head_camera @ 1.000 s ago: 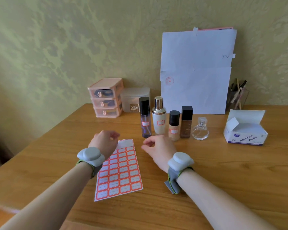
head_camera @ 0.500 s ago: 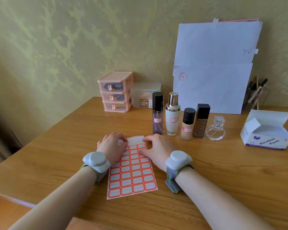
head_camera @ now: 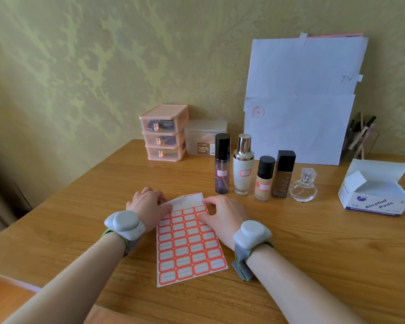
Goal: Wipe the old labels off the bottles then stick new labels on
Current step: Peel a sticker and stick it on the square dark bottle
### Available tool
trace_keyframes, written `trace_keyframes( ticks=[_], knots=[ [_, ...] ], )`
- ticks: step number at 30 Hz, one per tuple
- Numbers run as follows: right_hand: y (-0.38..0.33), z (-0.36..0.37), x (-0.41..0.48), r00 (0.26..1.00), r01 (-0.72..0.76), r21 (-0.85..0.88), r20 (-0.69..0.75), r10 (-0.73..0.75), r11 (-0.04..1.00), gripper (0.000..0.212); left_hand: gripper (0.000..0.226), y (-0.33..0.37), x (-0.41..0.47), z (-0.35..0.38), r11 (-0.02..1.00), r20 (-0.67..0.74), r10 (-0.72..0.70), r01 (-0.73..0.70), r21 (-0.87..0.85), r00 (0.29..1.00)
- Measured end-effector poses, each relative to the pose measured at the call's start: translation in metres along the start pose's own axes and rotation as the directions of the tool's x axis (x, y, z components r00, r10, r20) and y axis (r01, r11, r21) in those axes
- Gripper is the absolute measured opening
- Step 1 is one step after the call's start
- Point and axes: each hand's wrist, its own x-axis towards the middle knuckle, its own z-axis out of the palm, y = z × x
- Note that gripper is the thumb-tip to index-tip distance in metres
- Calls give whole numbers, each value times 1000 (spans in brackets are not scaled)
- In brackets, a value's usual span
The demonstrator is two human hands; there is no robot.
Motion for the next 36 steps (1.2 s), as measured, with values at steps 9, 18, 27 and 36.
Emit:
trace_keyframes(
  ticks=[9,18,27,36],
  knots=[
    [-2,-7,2,971,-187,578,-14,239,794,40,17,14,-25,-20,627,73,-31,76,-775,997],
    [10,-29,-5,923,-70,563,-277,268,824,22,37,36,-50,-19,331,216,-29,213,-919,976],
    [3,-43,-13,861,126,371,-502,85,920,26,16,48,-63,-20,395,57,-43,69,-916,997],
    [-23,-36,-24,811,407,11,-464,-356,913,12,18,65,-76,-24,269,70,20,62,-961,997]
  ],
)
